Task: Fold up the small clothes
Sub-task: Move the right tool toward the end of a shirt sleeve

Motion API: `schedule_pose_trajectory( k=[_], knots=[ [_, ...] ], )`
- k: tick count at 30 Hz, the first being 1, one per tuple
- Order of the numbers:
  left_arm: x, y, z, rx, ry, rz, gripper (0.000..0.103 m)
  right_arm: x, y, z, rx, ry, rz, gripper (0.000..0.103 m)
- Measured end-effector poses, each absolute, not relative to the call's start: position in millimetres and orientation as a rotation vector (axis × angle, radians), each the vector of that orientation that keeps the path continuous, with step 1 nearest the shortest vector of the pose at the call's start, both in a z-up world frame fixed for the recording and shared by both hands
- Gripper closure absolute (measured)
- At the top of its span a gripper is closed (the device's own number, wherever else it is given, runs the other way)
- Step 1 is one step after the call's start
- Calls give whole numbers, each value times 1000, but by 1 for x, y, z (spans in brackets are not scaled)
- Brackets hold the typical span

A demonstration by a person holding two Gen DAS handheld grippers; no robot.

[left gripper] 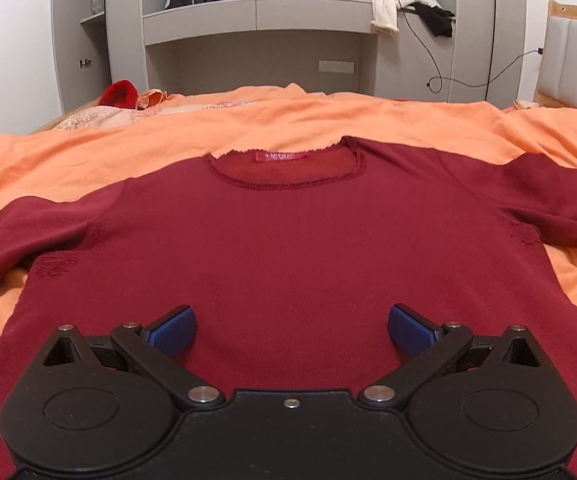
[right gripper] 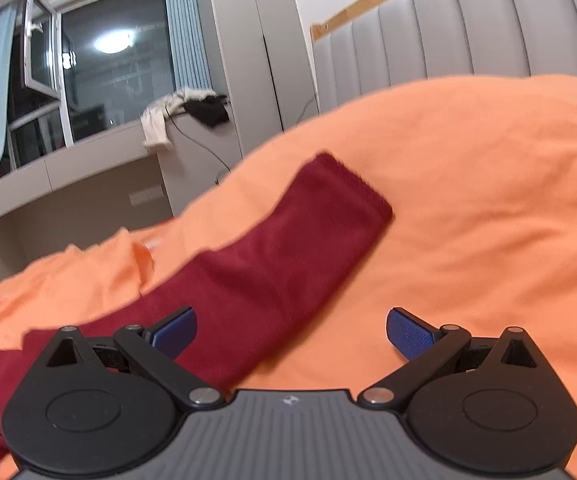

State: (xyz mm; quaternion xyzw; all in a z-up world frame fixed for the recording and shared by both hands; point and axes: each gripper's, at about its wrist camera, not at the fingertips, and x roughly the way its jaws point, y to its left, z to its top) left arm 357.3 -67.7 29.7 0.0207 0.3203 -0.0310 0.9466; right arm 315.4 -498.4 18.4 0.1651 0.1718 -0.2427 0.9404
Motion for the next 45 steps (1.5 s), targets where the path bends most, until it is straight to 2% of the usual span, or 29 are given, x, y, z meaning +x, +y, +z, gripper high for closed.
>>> schedule_pose_trajectory(
  k=[30, 42, 45],
  knots=[
    [354, -74, 19, 76, 637, -49, 0, 326, -469, -4, 168, 474, -492, 0],
    [353, -77, 17, 93, 631, -44, 0, 326, -471, -4, 175, 472, -482, 0],
    [353, -77, 17, 93, 631, -43, 0, 316, -480, 4, 242, 399, -443, 0]
  ],
)
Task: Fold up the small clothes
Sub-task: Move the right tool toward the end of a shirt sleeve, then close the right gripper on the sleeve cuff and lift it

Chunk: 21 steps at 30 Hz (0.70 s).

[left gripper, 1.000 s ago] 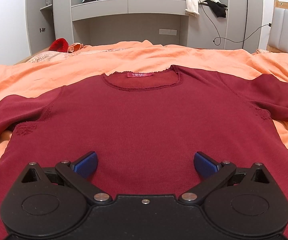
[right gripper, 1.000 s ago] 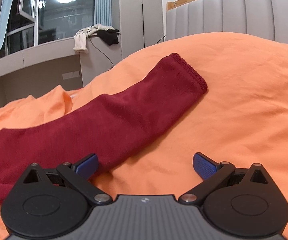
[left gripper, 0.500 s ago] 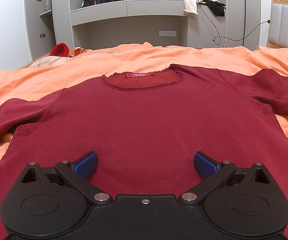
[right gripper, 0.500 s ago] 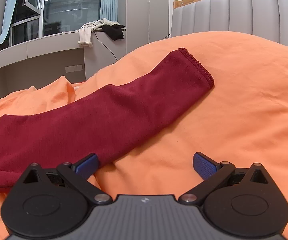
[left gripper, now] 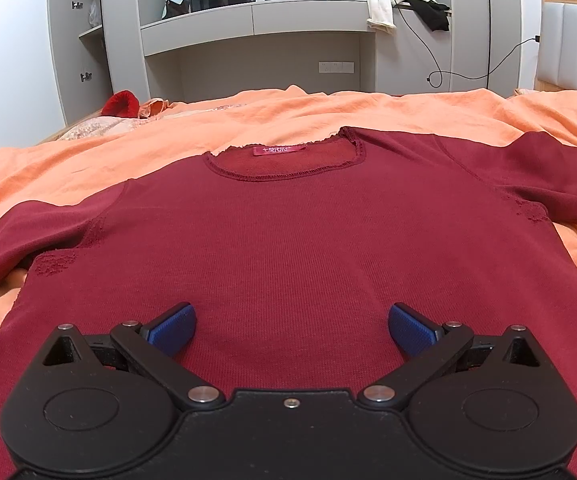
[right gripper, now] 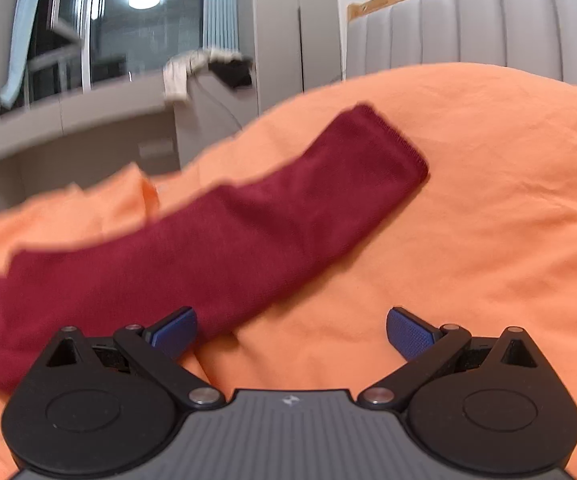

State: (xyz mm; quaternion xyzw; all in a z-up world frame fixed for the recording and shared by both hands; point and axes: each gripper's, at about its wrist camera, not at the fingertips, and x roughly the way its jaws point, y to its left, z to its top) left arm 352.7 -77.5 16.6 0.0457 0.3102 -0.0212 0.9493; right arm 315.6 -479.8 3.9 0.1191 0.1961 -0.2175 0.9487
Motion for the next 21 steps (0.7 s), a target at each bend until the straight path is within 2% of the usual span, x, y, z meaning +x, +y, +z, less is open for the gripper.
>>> schedule_pose_trajectory(
  k=[4, 12, 17, 21],
  knots=[
    [353, -78, 16, 95, 630, -42, 0, 304, -500, 17, 325, 268, -489, 0],
    [352, -78, 16, 98, 629, -41, 0, 320, -534, 13, 449, 262, -521, 1],
    [352, -78, 15, 106, 627, -38, 0, 334, -533, 15, 418, 260, -520, 13],
    [352, -79, 15, 104, 627, -38, 0, 338, -540, 12, 460, 245, -555, 38]
  ],
)
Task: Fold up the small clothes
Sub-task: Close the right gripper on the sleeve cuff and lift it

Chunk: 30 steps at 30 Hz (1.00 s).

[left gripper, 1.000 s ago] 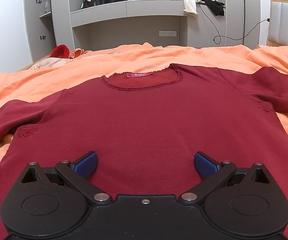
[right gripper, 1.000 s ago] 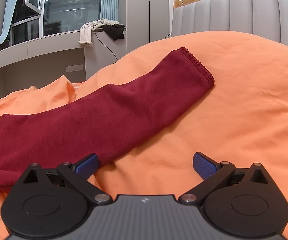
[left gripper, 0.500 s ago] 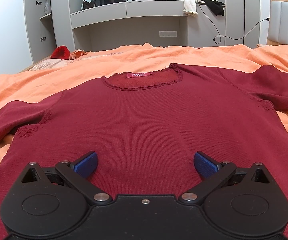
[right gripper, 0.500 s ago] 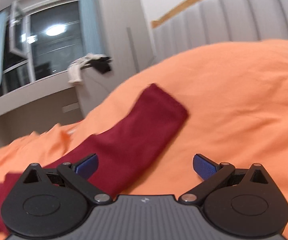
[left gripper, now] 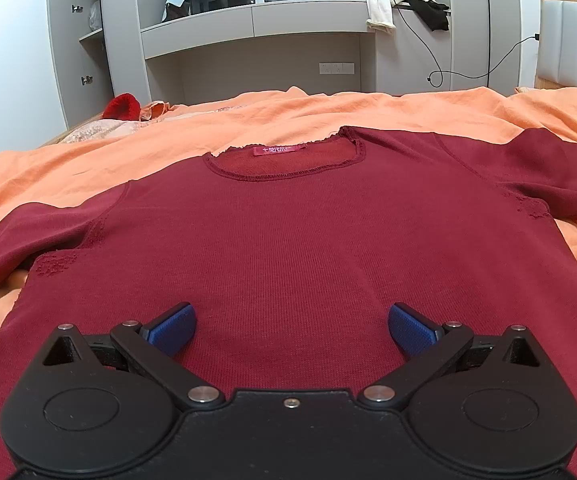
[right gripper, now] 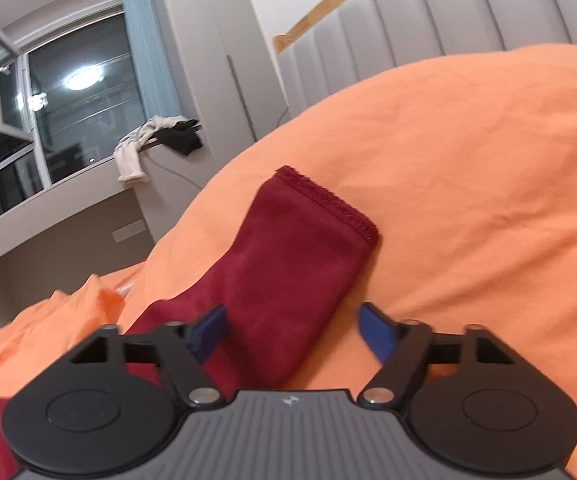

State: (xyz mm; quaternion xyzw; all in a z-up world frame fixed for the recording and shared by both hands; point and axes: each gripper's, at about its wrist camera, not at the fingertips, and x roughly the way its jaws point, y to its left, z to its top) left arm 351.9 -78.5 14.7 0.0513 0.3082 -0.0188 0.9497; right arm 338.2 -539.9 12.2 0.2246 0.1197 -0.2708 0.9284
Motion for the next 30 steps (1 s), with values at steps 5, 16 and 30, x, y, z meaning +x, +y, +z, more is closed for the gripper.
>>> schedule_pose_trajectory(
  k=[5, 16, 30],
  knots=[
    [352, -79, 15, 105, 628, -38, 0, 342, -542, 9, 468, 248, -560, 72],
    [352, -78, 15, 103, 628, -39, 0, 332, -521, 25, 400, 204, -538, 95],
    [346, -58, 37, 11, 626, -70, 1, 326, -430, 101, 244, 118, -346, 96]
  ],
)
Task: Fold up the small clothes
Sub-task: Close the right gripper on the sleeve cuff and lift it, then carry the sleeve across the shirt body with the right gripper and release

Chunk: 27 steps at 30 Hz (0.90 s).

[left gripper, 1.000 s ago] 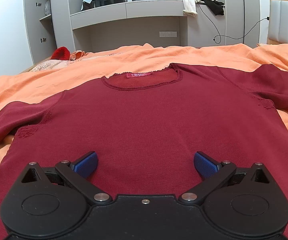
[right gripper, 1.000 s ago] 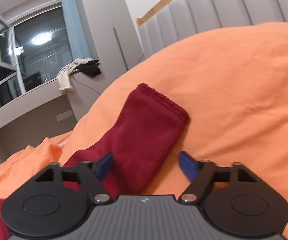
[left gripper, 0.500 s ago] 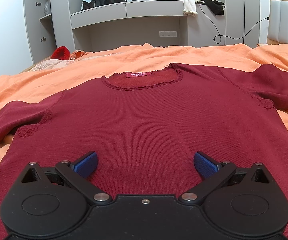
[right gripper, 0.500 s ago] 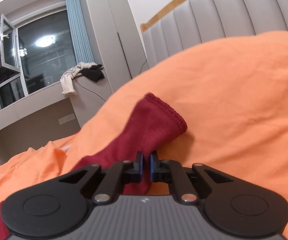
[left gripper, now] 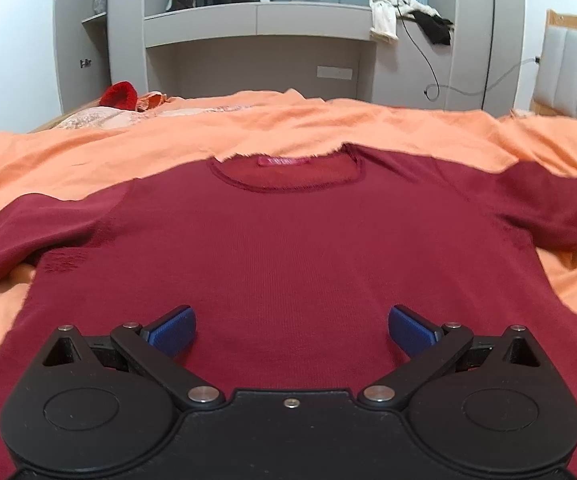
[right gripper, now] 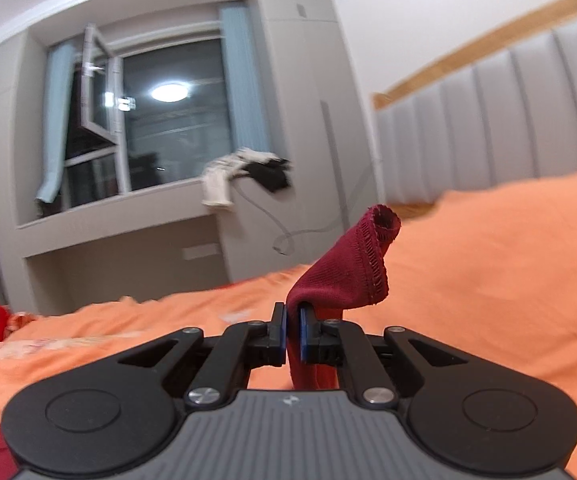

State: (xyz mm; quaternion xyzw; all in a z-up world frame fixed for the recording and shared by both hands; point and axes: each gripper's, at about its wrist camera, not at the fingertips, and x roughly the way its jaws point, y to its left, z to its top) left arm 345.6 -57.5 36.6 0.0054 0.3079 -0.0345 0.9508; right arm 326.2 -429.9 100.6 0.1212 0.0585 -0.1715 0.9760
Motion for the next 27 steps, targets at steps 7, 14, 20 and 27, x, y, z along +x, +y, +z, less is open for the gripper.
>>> schedule_pose_trajectory(
  k=[7, 14, 20, 27],
  knots=[
    [340, -22, 61, -94, 559, 0, 1, 321, -325, 138, 4, 66, -136, 96],
    [342, 21, 76, -209, 523, 90, 1, 303, -195, 126, -307, 102, 134, 96],
    [341, 45, 75, -231, 530, 147, 1, 259, -98, 79, -628, 155, 371, 96],
    [339, 55, 70, -213, 550, 152, 0, 213, -47, 33, -832, 212, 534, 96]
  ],
)
